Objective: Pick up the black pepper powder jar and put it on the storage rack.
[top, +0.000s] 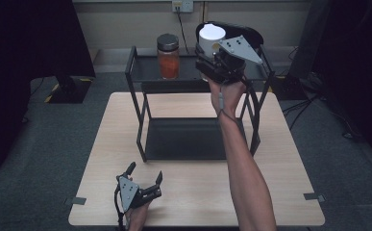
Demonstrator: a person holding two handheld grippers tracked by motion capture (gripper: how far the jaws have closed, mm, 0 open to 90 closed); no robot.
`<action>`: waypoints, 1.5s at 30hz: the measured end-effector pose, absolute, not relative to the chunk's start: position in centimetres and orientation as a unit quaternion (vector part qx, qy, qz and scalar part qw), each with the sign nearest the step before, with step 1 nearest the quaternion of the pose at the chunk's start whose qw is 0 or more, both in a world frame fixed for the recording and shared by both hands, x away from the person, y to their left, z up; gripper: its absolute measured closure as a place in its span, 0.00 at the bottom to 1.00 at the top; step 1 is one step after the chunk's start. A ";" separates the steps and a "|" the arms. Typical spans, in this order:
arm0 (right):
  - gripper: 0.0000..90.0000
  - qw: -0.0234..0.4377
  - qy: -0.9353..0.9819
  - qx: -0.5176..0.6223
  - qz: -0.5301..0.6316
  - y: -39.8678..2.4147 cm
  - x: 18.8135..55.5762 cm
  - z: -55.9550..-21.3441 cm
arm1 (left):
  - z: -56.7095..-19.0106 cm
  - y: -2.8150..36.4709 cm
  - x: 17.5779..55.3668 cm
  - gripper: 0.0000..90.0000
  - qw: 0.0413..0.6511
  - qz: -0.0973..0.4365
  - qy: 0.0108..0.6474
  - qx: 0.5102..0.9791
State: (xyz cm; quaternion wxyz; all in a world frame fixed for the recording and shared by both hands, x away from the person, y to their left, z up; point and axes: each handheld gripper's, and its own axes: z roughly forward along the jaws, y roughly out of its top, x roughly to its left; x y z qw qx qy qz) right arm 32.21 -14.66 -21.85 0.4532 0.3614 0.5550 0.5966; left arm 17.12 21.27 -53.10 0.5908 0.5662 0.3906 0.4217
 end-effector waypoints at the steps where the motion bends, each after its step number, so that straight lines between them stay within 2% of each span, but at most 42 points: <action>1: 0.34 0.454 0.555 0.363 0.595 -14.6 32.5 -21.8 | -53.1 21.3 17.1 0.01 0.591 0.422 0.391 0.566; 16: 0.34 0.436 0.559 0.383 0.592 -14.6 34.5 -21.7 | -53.1 21.3 17.1 0.01 0.590 0.422 0.390 0.566; 37: 0.33 0.433 0.556 0.384 0.596 -14.8 34.6 -22.0 | -53.1 21.3 17.1 0.02 0.590 0.423 0.391 0.567; 39: 0.31 0.437 0.556 0.386 0.593 -14.5 34.5 -22.0 | -53.1 21.3 17.1 0.02 0.590 0.422 0.390 0.567; 43: 0.20 0.452 0.548 0.383 0.591 -14.1 34.4 -22.5 | -53.1 21.3 17.1 0.02 0.590 0.423 0.390 0.567; 44: 0.20 0.452 0.548 0.383 0.591 -14.1 34.4 -22.5 | -53.1 21.3 17.1 0.02 0.590 0.423 0.390 0.567; 45: 0.15 0.464 0.542 0.380 0.589 -13.8 34.2 -22.8 | -53.1 21.3 17.1 0.02 0.590 0.422 0.391 0.566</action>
